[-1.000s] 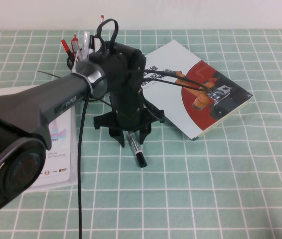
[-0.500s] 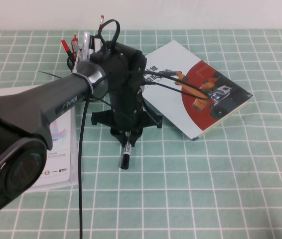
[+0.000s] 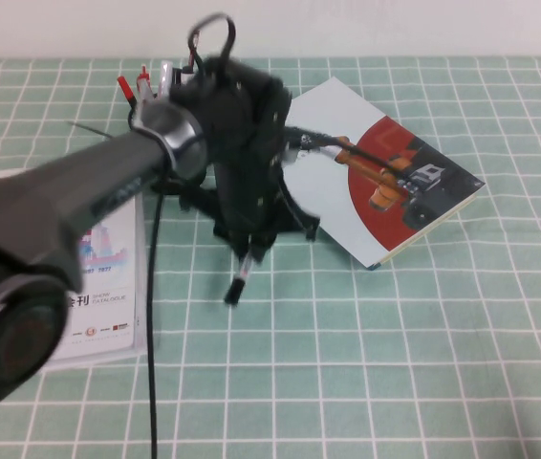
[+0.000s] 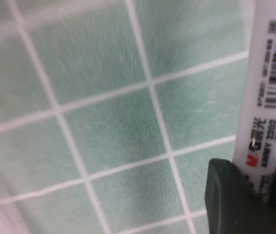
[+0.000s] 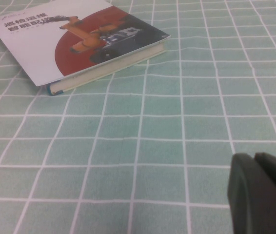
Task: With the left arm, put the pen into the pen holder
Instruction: Pick up the pen on the table, then place the pen onto the pen holder
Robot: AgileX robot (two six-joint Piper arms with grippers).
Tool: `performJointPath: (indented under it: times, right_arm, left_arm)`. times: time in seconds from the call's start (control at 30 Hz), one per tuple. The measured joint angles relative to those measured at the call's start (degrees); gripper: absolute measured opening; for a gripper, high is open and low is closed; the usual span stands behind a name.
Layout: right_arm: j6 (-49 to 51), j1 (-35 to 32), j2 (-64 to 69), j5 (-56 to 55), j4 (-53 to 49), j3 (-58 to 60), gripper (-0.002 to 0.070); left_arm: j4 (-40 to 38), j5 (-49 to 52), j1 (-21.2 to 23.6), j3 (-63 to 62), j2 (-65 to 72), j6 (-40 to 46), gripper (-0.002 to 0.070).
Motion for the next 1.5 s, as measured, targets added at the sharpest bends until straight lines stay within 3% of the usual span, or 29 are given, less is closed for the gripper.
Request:
performJointPath:
  times: [0.17, 0.47, 0.7, 0.83, 1.03, 1.2, 1.5]
  right_arm:
    - [0.0, 0.0, 0.0, 0.0, 0.0, 0.0, -0.0020]
    - [0.0, 0.0, 0.0, 0.0, 0.0, 0.0, -0.0020]
    - [0.0, 0.0, 0.0, 0.0, 0.0, 0.0, -0.0020]
    - [0.0, 0.0, 0.0, 0.0, 0.0, 0.0, -0.0020]
    - [0.0, 0.0, 0.0, 0.0, 0.0, 0.0, -0.0020]
    - [0.0, 0.0, 0.0, 0.0, 0.0, 0.0, -0.0020]
    - [0.0, 0.0, 0.0, 0.0, 0.0, 0.0, -0.0020]
  left_arm:
    - [3.8, -8.4, -1.8, 5.7, -10.1, 0.7, 0.0109]
    - [6.9, -43.5, -0.8, 35.4, -29.3, 0.8, 0.0109]
    - [9.1, -71.6, 6.8, 48.2, -35.7, -0.7, 0.0109]
    - [9.2, -82.8, 12.1, 49.5, -34.1, -3.0, 0.0109]
    - [9.2, -99.3, 15.9, 49.5, -28.4, -3.4, 0.0109]
    - [8.4, -106.6, 17.4, 47.9, -22.2, -1.7, 0.0109]
    - [6.8, -103.2, 18.4, 39.1, -14.5, 2.8, 0.0109]
